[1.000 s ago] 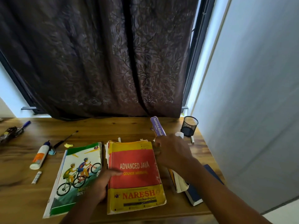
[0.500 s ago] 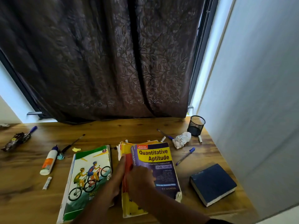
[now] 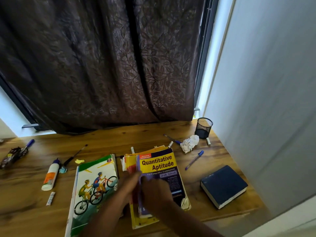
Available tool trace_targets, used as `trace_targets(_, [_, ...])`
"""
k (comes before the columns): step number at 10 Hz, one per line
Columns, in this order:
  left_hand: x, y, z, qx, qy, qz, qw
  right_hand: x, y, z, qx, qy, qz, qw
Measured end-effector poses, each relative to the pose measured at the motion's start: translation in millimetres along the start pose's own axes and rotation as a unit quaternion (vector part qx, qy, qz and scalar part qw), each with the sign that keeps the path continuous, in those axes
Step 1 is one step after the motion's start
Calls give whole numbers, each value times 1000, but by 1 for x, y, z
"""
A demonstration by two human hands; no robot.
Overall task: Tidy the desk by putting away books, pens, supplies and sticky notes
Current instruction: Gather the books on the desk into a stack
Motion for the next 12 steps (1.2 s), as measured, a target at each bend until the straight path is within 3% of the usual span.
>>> trace_targets(1, [21, 6, 2, -54, -51, 42, 996, 6, 122, -25, -6, -4, 76, 997])
trace_targets(2, [14, 0, -19, -52, -192, 132, 971, -28, 163, -43, -45, -73, 148, 985])
trace_targets(3, [-4, -22, -64, -80, -328, 169, 926, -78, 171, -50, -89, -185, 138, 969])
trace_targets(4, [-10, -66, -78, -37, -396, 193, 897, -125, 172, -55, -69, -275, 66, 957])
trace_targets(5, [-14, -116, -89, 59, -417, 227, 878, -160, 167, -63, -27, -326, 30, 945])
trace_targets(7, [-21, -203, -97, 162, -399, 364, 826, -192, 151, -89, -18, -402, 32, 915])
trace_targets(8, [-22, -230, -92, 200, -381, 421, 799, -197, 150, -99, -33, -435, 83, 896])
trace_targets(9, [-24, -248, -85, 187, -384, 449, 785, -203, 147, -107, -48, -478, 143, 866])
trace_targets(11, [-34, -263, -83, 195, -257, 398, 858, -214, 145, -107, -91, -517, 255, 812])
trace_targets(12, [-32, -264, -81, 225, -185, 313, 904, -217, 148, -106, -114, -527, 292, 790])
Point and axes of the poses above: each hand's wrist, its own z-axis towards the middle knuckle, its own y-axis out of the back of the hand, x = y × z, the point moved 3 cm from there along z, towards the middle knuckle, and after that the axes turned 9 degrees about -x, right-handed, at the moved point
